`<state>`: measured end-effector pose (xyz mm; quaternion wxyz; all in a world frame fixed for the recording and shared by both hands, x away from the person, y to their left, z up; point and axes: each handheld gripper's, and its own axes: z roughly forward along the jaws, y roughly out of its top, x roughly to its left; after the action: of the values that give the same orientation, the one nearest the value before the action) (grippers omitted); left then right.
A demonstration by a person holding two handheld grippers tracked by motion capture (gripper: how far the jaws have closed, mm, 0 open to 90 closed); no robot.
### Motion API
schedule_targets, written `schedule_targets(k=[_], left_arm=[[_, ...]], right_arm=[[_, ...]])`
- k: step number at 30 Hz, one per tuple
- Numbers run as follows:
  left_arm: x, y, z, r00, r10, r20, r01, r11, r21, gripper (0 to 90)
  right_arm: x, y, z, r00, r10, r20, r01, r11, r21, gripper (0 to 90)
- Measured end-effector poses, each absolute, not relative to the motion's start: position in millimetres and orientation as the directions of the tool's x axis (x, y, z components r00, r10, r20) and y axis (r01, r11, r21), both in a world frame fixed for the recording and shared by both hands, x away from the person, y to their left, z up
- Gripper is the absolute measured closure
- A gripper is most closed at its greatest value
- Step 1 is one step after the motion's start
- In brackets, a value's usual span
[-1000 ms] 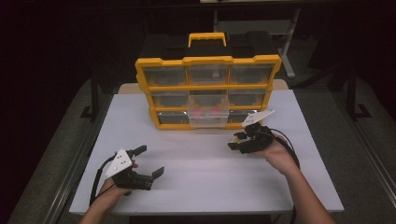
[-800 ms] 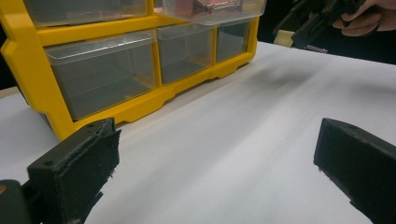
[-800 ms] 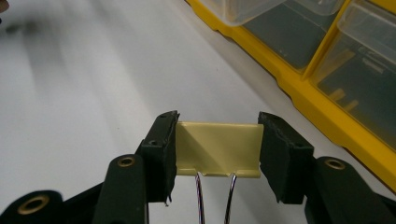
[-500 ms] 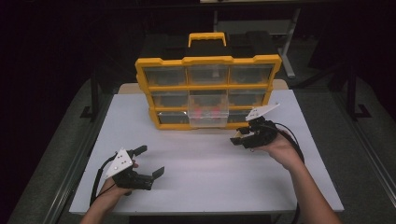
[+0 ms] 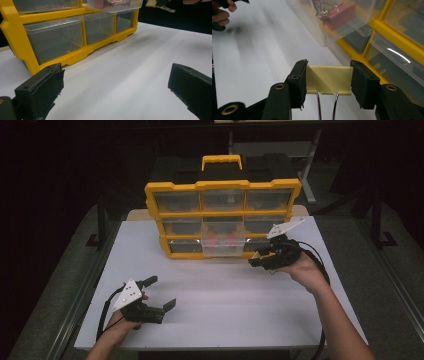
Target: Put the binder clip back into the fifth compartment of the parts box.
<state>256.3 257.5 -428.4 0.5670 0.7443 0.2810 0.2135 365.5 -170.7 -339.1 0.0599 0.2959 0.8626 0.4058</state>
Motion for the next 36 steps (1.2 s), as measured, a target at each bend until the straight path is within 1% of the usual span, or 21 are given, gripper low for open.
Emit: schedule_targets(k=[5, 6, 10, 12, 20, 21, 29, 36], left_arm=[[256.1, 256.8, -428.6, 0.751, 0.660, -0.005, 0.177, -0.195, 0.965, 0.0], [256.1, 256.8, -428.6, 0.752, 0.660, -0.004, 0.177, -0.196, 0.965, 0.0], [255.8, 256.6, -428.7, 0.750, 0.661, -0.012, 0.182, -0.190, 0.965, 0.0], [255.7, 256.9, -428.6, 0.750, 0.662, -0.009, 0.181, -0.193, 0.964, 0.0], [256.1, 256.3, -429.0, 0.750, 0.662, -0.011, 0.181, -0.189, 0.965, 0.0], [256.1, 256.3, -429.0, 0.750, 0.662, -0.012, 0.181, -0.188, 0.965, 0.0], [256.6, 256.5, -429.5, 0.749, 0.662, -0.013, 0.183, -0.189, 0.965, 0.0], [257.8, 256.6, -429.9, 0.752, 0.659, -0.003, 0.177, -0.197, 0.964, 0.0]], right_arm=[[368.9, -172.3, -327.7, -0.815, 0.561, 0.141, 0.463, 0.487, 0.741, 48.8], [370.5, -173.0, -326.3, -0.824, 0.553, 0.124, 0.445, 0.496, 0.746, 48.8], [372.0, -173.4, -317.6, -0.819, 0.557, 0.139, 0.457, 0.485, 0.746, 48.8], [374.6, -175.0, -314.4, -0.824, 0.552, 0.127, 0.440, 0.483, 0.757, 48.8], [379.2, -177.1, -293.2, -0.823, 0.553, 0.128, 0.432, 0.464, 0.773, 48.8], [380.6, -177.2, -290.2, -0.828, 0.550, 0.110, 0.417, 0.471, 0.777, 48.8], [386.5, -170.4, -268.4, -0.833, 0.542, 0.110, 0.406, 0.462, 0.789, 48.8], [398.9, -157.0, -249.4, -0.847, 0.520, 0.111, 0.384, 0.455, 0.804, 48.8]])
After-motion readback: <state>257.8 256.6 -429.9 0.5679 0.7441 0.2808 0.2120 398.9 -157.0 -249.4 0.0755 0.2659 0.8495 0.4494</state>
